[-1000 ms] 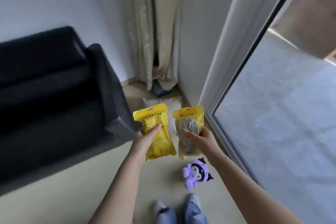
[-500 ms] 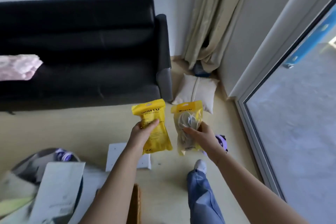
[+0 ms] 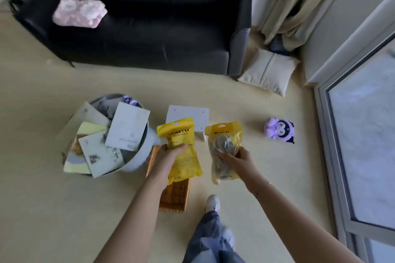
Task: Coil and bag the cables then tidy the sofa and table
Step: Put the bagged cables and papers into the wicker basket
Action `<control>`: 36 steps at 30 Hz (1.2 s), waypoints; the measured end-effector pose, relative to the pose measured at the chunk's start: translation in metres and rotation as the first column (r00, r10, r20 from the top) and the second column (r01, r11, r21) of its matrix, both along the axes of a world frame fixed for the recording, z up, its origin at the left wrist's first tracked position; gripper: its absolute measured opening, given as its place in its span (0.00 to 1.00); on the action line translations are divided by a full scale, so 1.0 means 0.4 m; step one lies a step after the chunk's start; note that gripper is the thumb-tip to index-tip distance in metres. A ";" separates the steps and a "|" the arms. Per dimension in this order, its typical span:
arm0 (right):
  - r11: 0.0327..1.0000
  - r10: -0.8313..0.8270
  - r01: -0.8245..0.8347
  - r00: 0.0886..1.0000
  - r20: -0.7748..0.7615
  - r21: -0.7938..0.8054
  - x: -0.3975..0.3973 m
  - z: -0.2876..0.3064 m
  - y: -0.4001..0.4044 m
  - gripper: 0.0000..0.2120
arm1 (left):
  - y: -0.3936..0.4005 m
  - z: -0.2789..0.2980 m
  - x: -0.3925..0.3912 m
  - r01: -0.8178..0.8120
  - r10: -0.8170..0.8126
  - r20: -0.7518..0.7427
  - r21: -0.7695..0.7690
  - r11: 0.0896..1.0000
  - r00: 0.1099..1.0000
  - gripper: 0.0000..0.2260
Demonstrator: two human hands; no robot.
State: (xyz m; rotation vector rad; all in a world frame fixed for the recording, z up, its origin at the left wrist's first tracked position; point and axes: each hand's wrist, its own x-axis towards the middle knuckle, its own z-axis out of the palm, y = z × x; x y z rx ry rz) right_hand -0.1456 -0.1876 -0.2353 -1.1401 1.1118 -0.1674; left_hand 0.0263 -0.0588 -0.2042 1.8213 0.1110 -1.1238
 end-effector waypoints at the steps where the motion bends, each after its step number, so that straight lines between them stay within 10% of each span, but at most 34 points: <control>1: 1.000 0.000 0.000 1.000 0.002 0.010 -0.008 -0.004 0.024 0.15 | 0.029 -0.014 -0.008 -0.018 0.018 -0.007 0.008 1.000 1.000 0.29; 5: 0.996 -0.022 0.021 1.000 0.005 0.081 -0.044 -0.048 0.153 0.15 | 0.164 -0.063 -0.044 -0.065 0.066 -0.040 0.042 0.997 0.997 0.35; 15: 0.943 -0.279 0.278 0.960 -0.019 0.181 0.032 -0.217 0.402 0.15 | 0.343 -0.234 0.091 0.041 -0.043 0.024 0.069 0.997 0.999 0.11; 28: 0.743 -0.660 0.651 0.751 0.014 0.154 0.268 -0.644 0.768 0.11 | 0.558 -0.709 0.366 0.349 -0.376 0.164 0.170 0.921 0.912 0.16; 36: 0.756 -0.651 0.654 0.749 0.124 0.017 0.264 -0.991 0.780 0.15 | 0.530 -1.093 0.375 0.692 -0.783 0.380 0.374 0.617 0.492 0.20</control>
